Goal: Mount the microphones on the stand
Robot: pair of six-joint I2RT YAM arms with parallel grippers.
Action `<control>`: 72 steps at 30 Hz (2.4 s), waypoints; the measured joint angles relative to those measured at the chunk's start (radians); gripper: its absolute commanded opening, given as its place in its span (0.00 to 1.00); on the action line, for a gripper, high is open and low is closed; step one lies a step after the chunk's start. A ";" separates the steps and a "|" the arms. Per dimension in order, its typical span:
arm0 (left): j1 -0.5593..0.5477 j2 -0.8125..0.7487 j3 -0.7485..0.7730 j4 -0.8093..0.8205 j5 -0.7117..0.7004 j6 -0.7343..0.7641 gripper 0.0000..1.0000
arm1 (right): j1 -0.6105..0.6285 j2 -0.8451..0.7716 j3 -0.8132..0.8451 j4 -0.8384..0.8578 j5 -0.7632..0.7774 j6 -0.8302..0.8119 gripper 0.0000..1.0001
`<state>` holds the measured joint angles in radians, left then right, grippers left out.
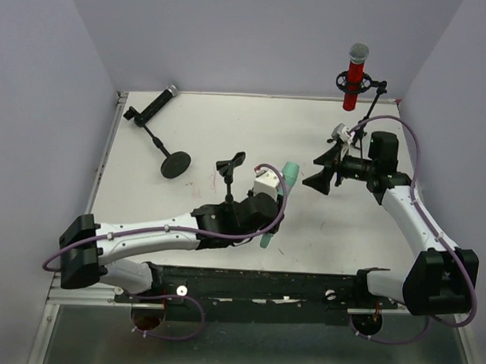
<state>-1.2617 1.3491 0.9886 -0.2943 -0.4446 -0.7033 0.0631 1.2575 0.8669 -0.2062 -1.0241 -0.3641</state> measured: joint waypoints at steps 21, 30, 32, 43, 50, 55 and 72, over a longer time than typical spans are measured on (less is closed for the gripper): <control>0.171 -0.031 0.218 0.453 0.105 0.296 0.00 | 0.089 -0.139 -0.064 0.409 -0.299 0.636 1.00; 0.171 0.040 0.221 0.549 0.139 0.268 0.00 | 0.089 -0.139 -0.185 0.954 -0.301 1.155 0.99; 0.171 0.041 0.213 0.570 0.146 0.257 0.00 | 0.089 -0.139 -0.185 1.023 -0.295 1.227 0.99; 0.159 0.066 0.187 0.692 0.174 0.215 0.00 | 0.089 -0.126 -0.204 1.118 -0.222 1.388 0.70; 0.159 0.077 0.171 0.713 0.180 0.199 0.00 | 0.089 -0.122 -0.212 1.167 -0.214 1.445 0.24; 0.161 0.077 0.167 0.721 0.182 0.193 0.05 | 0.089 -0.113 -0.213 1.186 -0.215 1.449 0.08; 0.214 -0.273 0.038 0.584 0.404 0.297 0.98 | 0.093 -0.119 -0.173 0.938 -0.247 1.166 0.05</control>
<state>-1.0473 1.0763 1.0264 0.2901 -0.0406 -0.4061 0.1558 1.1385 0.6937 0.7319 -1.2709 0.8017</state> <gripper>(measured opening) 0.983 0.429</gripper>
